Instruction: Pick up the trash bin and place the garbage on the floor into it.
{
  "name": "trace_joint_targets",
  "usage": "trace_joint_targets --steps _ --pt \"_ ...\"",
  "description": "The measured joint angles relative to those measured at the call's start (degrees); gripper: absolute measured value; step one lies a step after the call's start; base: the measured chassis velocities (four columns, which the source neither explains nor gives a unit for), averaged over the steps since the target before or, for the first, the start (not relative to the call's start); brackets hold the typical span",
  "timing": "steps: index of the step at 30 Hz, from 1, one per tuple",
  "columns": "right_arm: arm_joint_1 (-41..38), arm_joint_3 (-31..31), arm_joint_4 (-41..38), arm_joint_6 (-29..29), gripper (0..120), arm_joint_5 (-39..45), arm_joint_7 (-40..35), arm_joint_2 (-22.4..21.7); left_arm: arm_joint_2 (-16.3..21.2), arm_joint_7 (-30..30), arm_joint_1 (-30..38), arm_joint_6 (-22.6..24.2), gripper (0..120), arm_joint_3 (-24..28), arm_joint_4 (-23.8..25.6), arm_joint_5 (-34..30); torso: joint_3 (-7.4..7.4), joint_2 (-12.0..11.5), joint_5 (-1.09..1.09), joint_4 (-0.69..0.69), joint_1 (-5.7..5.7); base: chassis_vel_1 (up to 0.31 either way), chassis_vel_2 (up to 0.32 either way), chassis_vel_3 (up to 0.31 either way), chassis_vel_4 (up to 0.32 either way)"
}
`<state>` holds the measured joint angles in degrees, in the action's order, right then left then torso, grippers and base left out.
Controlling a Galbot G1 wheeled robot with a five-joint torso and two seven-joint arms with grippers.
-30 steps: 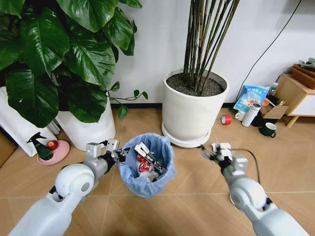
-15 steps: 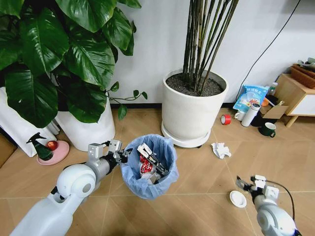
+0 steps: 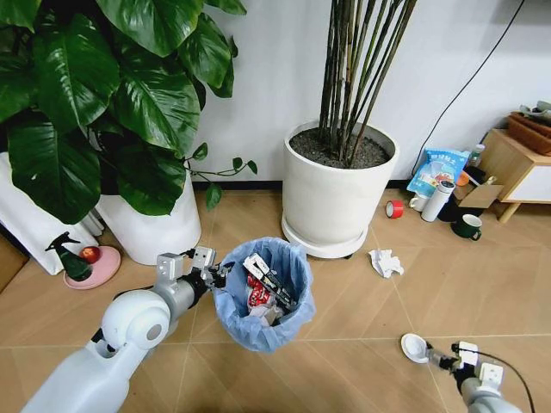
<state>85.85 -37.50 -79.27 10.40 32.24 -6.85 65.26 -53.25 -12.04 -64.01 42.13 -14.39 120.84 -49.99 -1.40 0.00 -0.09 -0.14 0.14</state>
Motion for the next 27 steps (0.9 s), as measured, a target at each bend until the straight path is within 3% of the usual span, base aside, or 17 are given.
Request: trace_joint_targets --steps 18,22,27 --pt "-6.5 1.3 9.1 -0.1 99 0.3 0.0 2.8 -0.1 0.0 -0.2 0.0 0 0.1 -0.3 0.3 0.0 0.0 -0.02 -0.01 0.0 0.0 0.0 0.0 0.0" --pt "-7.7 1.3 10.6 -0.1 90 0.7 0.0 3.3 0.0 0.0 -0.2 0.0 0 0.1 -0.3 0.3 0.0 0.0 -0.06 0.0 0.0 0.0 0.0 0.0 0.0" --pt "-8.1 1.3 11.1 -0.2 71 1.0 0.0 3.6 0.1 0.0 0.0 0.0 0 0.0 -0.5 0.2 0.01 0.0 -0.07 0.01 0.0 0.0 0.0 0.0 0.0"
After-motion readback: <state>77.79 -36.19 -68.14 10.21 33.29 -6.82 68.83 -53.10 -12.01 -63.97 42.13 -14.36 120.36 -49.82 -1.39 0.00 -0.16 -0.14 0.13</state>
